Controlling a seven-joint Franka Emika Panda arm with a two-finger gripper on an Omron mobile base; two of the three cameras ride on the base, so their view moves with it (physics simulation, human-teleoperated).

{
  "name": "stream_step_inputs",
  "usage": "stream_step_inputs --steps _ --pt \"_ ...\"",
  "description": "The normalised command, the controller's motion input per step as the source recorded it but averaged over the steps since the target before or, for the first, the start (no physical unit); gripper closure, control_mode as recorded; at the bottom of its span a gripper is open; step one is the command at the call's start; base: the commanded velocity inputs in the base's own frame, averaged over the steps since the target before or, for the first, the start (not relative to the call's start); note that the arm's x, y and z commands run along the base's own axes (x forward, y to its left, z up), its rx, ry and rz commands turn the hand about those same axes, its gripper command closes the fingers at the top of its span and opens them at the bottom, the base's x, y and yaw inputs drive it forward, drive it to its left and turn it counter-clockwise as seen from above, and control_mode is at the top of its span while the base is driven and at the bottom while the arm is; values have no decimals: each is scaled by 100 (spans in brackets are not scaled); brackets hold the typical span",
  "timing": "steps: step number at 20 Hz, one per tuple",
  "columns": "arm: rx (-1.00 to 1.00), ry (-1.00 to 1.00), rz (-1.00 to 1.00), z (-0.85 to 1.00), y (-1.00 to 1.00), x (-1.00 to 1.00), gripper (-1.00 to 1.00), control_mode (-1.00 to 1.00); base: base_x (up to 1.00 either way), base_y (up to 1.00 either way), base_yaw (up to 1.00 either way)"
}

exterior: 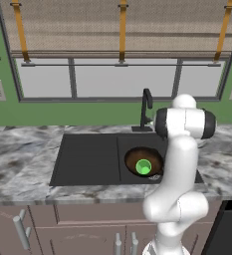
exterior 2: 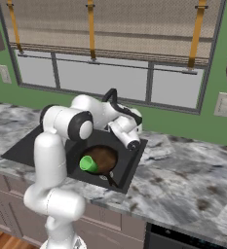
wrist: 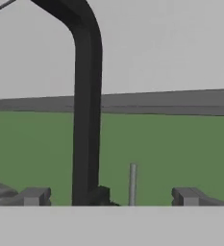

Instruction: Pick the cup and pan and place them in the sink. Then turn on the water.

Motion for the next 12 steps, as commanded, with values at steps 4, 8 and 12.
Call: stream_step_inputs --steps 4,8,12 --pt "9 0 -6 -20 0 6 -100 -100 0 0 0" --pt "8 0 -5 -5 0 27 -100 -100 0 0 0" --pt "6 0 -4 0 0 30 -100 -100 0 0 0"
